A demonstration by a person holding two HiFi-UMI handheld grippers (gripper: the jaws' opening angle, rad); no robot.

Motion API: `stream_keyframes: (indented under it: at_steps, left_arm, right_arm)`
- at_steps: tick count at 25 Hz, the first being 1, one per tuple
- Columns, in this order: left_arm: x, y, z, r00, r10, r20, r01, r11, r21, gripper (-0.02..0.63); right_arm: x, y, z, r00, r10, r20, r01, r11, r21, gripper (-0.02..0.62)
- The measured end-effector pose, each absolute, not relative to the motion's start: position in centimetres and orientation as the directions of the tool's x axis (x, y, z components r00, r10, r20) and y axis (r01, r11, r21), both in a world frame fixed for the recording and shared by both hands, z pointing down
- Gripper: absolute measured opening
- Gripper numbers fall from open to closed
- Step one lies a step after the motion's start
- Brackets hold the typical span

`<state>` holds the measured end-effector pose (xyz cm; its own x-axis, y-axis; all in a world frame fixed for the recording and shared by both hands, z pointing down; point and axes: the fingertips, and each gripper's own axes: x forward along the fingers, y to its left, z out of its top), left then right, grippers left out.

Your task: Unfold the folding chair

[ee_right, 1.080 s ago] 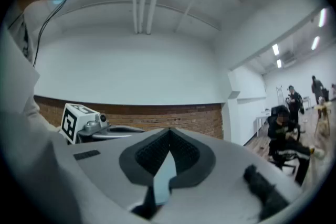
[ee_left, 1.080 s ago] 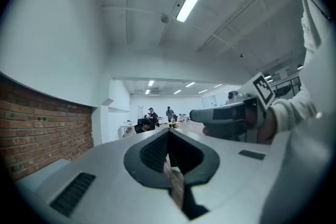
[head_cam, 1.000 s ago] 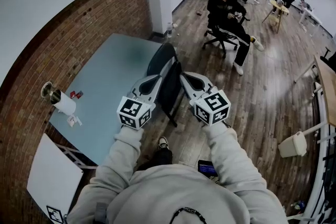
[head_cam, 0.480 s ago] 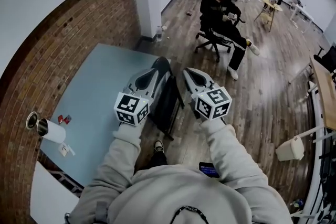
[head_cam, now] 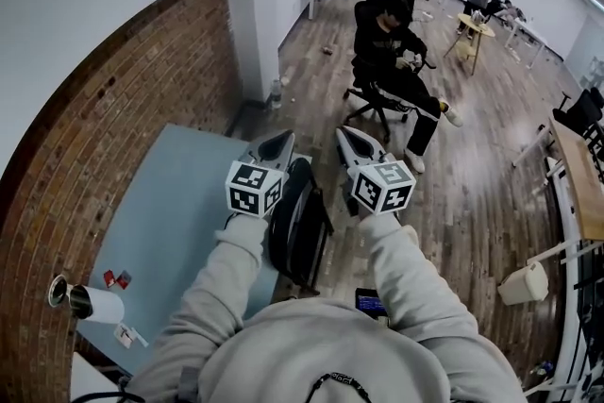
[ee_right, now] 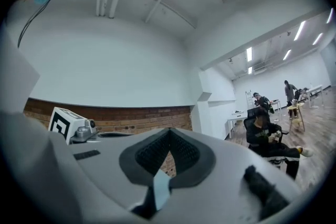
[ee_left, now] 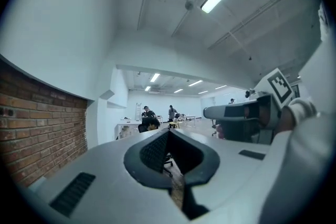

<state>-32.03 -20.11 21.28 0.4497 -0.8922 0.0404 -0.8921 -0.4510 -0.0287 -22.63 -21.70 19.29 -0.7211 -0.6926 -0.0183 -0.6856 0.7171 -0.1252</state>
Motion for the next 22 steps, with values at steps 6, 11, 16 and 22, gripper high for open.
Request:
stream_keyframes:
  at_steps: [6,11,16,22]
  left_arm:
    - [-30.8,-22.2,22.8,0.499,-0.863,0.08,-0.863,-0.503,-0.051,0.005]
    - [-36.8,-26.0,24.7,0.42,-0.898,0.132,-0.907,-0.414,0.076,0.005]
    - [-36.8,-26.9,29.6,0.42,-0.865,0.275,-0.907,-0.405,0.113,0.005]
    - [-37.0,-26.9,38.9,0.419,-0.754,0.506,-0.907,-0.37,0.199,0.101]
  right_arm:
    - [-24.1,-26.5,20.2,-0.709,-0.704,0.038,-0.701,0.698,-0.145,0.005]
    - [-24.6,-28.2,21.4,-0.723,-0.684,0.093,-0.69,0.713,-0.126,0.005]
    - [-23.7,-30.5,26.0,-0.706,-0.683,0.185,-0.708,0.685,-0.173,0.005]
    - [-23.9,-31.7,36.3,-0.689,-0.614,0.384,-0.722,0.623,-0.3,0.078]
